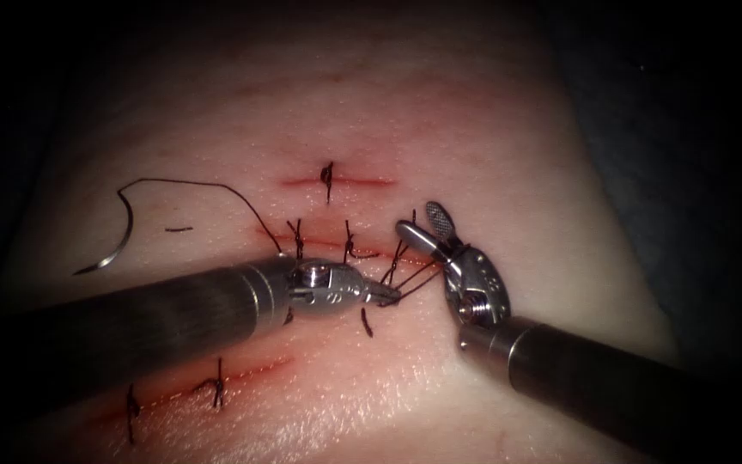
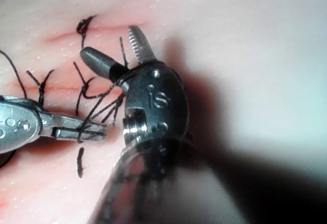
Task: Wound Closure
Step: Grasp the suture tail end with the right grasper, then tighten the knot by pulling the right gripper down and the left gripper up.
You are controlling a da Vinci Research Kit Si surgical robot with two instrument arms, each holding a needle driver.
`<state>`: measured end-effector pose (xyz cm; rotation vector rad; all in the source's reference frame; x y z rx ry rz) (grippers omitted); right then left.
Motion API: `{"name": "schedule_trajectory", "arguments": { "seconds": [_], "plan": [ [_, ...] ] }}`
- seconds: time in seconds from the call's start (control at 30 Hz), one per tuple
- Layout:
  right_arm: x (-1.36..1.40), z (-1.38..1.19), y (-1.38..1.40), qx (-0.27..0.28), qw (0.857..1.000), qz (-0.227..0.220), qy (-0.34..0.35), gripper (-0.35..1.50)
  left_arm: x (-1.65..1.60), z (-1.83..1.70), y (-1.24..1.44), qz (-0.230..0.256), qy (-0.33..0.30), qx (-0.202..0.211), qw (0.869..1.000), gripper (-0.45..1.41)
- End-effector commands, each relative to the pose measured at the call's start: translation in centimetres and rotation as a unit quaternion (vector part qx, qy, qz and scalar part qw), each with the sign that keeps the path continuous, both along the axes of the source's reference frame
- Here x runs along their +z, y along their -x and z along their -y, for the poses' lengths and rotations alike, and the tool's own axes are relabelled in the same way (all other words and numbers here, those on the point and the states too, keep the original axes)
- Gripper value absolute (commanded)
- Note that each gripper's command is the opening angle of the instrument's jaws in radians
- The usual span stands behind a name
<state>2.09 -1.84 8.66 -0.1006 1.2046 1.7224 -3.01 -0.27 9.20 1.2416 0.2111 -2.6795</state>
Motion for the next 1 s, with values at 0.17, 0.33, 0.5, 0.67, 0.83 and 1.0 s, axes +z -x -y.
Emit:
{"name": "schedule_trajectory", "arguments": {
  "seconds": [0.17,0.33,0.5,0.67,0.83,1.0],
  "plan": [
    [0.11,-0.04,-0.16,-0.008,1.0,-0.007,-0.013,0.79,0.05,-0.02,0.03,0.0,0.0,0.003,1.0,-0.45],
    [0.09,-0.03,-0.15,-0.002,1.0,-0.012,-0.021,0.08,0.05,-0.01,0.02,0.0,0.001,0.003,1.0,-0.45],
    [0.0,0.01,-0.12,0.013,0.998,-0.016,-0.056,-0.35,0.04,-0.03,-0.01,0.001,0.0,0.005,1.0,-0.45],
    [-0.1,0.05,-0.13,0.008,0.998,-0.026,-0.049,-0.35,-0.06,-0.31,-0.12,-0.007,-0.006,-0.002,1.0,-0.45],
    [-0.18,0.13,-0.16,-0.008,0.999,-0.033,-0.009,-0.35,-0.14,-0.89,-0.31,-0.031,-0.006,-0.037,0.999,-0.45],
    [-0.23,0.28,-0.2,-0.03,0.999,-0.026,0.03,-0.35,0.03,-1.49,-0.42,-0.061,-0.009,-0.058,0.996,-0.45]
  ]
}}
